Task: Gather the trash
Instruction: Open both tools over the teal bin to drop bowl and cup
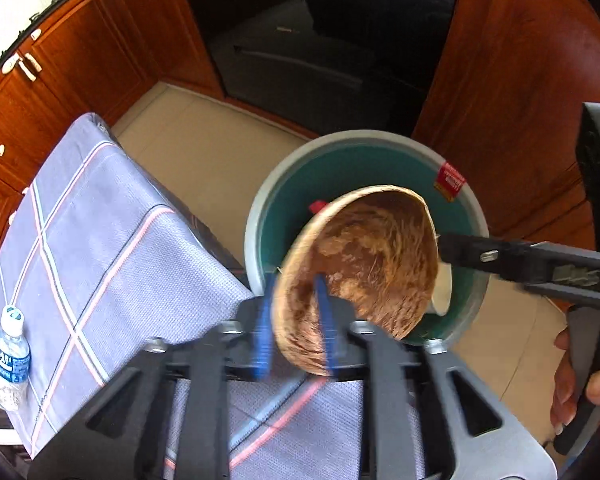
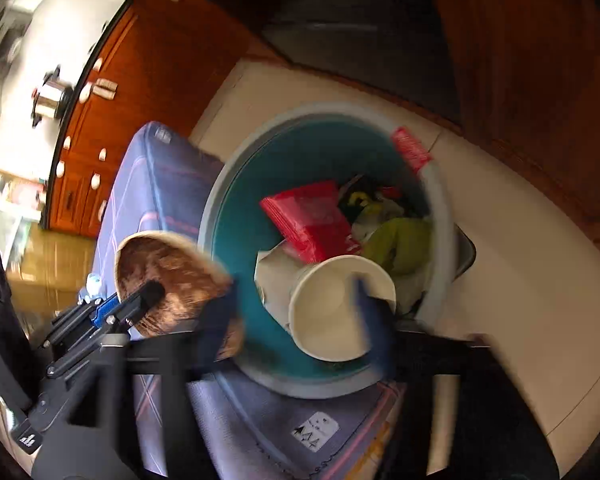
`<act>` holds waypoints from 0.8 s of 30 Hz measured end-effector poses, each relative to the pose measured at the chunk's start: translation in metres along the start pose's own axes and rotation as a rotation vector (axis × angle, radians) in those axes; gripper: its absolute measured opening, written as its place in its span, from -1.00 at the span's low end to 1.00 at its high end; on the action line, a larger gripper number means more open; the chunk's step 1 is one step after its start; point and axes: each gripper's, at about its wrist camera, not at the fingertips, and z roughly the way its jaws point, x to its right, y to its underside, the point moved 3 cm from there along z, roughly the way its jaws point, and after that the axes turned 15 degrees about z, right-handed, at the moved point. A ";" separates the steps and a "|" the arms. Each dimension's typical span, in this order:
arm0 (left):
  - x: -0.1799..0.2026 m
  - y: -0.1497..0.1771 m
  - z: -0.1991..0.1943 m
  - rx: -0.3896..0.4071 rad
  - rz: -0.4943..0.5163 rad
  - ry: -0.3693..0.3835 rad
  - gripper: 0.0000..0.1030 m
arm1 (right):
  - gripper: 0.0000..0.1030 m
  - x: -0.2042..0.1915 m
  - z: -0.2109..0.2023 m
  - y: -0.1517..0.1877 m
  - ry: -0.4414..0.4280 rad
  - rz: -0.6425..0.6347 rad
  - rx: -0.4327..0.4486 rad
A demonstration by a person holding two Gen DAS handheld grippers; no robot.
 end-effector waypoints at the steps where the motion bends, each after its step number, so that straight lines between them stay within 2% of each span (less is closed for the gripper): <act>1: 0.000 -0.001 0.000 0.004 0.002 -0.001 -0.16 | 0.63 0.003 -0.003 -0.001 -0.007 0.010 0.007; 2: 0.000 -0.001 0.000 0.009 0.006 -0.011 -0.04 | 0.65 0.005 -0.005 -0.002 -0.004 0.017 0.012; 5: 0.002 -0.003 -0.002 0.022 0.018 -0.019 0.10 | 0.72 0.014 -0.012 -0.003 -0.014 0.056 0.023; 13: 0.010 0.000 -0.008 0.035 0.042 -0.021 0.17 | 0.75 0.017 -0.017 0.001 -0.030 0.083 0.024; 24: 0.002 0.015 -0.030 0.066 0.005 -0.010 0.26 | 0.75 -0.001 -0.026 0.017 -0.018 0.049 0.024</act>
